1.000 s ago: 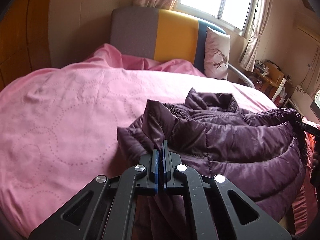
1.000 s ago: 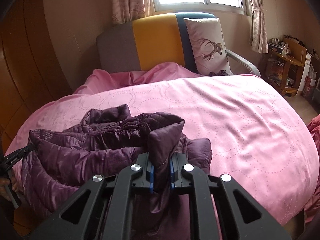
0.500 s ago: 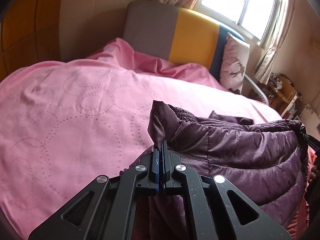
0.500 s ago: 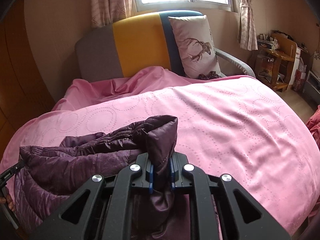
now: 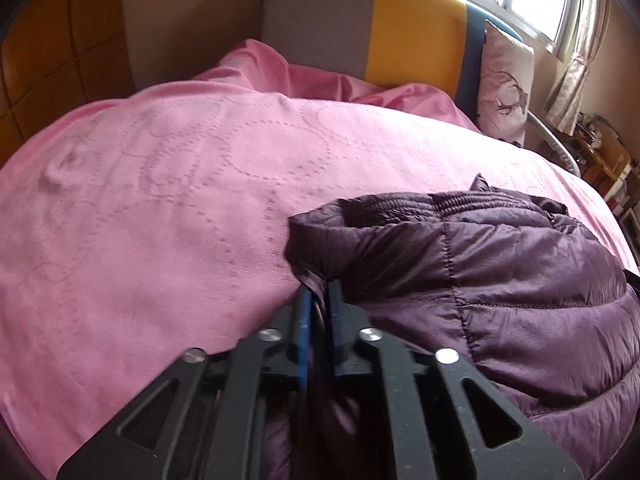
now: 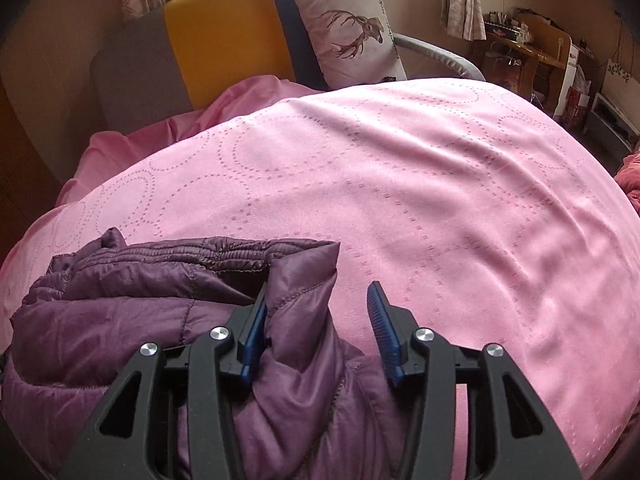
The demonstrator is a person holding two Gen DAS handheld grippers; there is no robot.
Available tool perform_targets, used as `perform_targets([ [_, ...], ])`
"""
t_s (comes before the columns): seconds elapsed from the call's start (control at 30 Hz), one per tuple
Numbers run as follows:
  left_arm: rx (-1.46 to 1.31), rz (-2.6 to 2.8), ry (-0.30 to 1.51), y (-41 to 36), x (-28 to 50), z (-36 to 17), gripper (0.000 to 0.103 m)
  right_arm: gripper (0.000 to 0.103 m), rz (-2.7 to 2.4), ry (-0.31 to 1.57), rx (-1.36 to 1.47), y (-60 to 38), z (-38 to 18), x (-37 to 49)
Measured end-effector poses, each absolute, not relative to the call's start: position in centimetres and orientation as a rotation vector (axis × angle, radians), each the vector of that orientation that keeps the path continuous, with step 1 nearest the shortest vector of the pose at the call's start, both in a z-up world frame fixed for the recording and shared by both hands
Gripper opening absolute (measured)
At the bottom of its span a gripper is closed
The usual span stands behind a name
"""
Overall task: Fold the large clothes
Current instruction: 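Release the jacket with both grippers and press the fold flat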
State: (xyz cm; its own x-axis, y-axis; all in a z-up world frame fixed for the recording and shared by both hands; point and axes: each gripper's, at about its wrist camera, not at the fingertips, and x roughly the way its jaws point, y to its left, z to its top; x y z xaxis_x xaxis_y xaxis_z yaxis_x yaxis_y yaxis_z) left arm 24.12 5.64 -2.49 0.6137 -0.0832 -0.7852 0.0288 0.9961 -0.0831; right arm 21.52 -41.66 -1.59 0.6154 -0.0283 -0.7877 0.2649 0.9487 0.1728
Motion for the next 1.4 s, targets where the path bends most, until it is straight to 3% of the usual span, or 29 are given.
perform_targets([
  [0.03, -0.066, -0.041, 0.881, 6.1, 23.5, -1.7, 0.046, 0.05, -0.171, 0.874, 0.28, -41.9, -0.8, 21.0],
  [0.1, -0.094, -0.029, 0.794, 7.0, 21.6, 0.2, 0.061, 0.05, -0.162, 0.827, 0.265, -42.0, 0.9, 19.7],
  [0.23, -0.116, -0.137, 0.712, 6.6, 18.7, 3.1, 0.061, 0.05, -0.002, 0.748, 0.245, -40.1, 4.7, 17.3],
  [0.4, -0.048, -0.339, 0.686, 2.1, 16.2, 4.0, 0.061, 0.05, 0.307, 0.821, 0.16, -32.6, 5.6, 17.3],
  [0.57, -0.014, -0.459, 0.724, -1.3, 14.6, 2.7, 0.061, 0.063, 0.333, 0.931, -0.005, -27.0, 2.4, 19.0],
  [0.6, -0.007, -0.467, 0.724, -1.5, 14.5, 2.6, 0.061, 0.061, 0.329, 0.955, -0.023, -26.5, 1.7, 19.4],
  [0.73, 0.002, -0.499, 0.723, -2.2, 14.1, 2.4, 0.062, 0.004, 0.346, 0.987, -0.062, -26.2, 0.2, 19.9],
  [1.1, 0.07, -0.508, 0.638, -3.7, 14.1, 3.5, 0.066, 0.0, 0.246, 0.841, -0.035, -26.3, 2.7, 20.7],
  [1.2, 0.156, -0.461, 0.723, -5.3, 16.1, 1.9, 0.067, 0.0, 0.217, 0.884, -0.042, -26.1, 0.8, 21.8],
  [1.4, 0.053, -0.411, 0.87, -4.6, 19.2, -1.7, 0.067, 0.0, 0.167, 0.962, -0.021, -26.6, -2.0, 23.6],
])
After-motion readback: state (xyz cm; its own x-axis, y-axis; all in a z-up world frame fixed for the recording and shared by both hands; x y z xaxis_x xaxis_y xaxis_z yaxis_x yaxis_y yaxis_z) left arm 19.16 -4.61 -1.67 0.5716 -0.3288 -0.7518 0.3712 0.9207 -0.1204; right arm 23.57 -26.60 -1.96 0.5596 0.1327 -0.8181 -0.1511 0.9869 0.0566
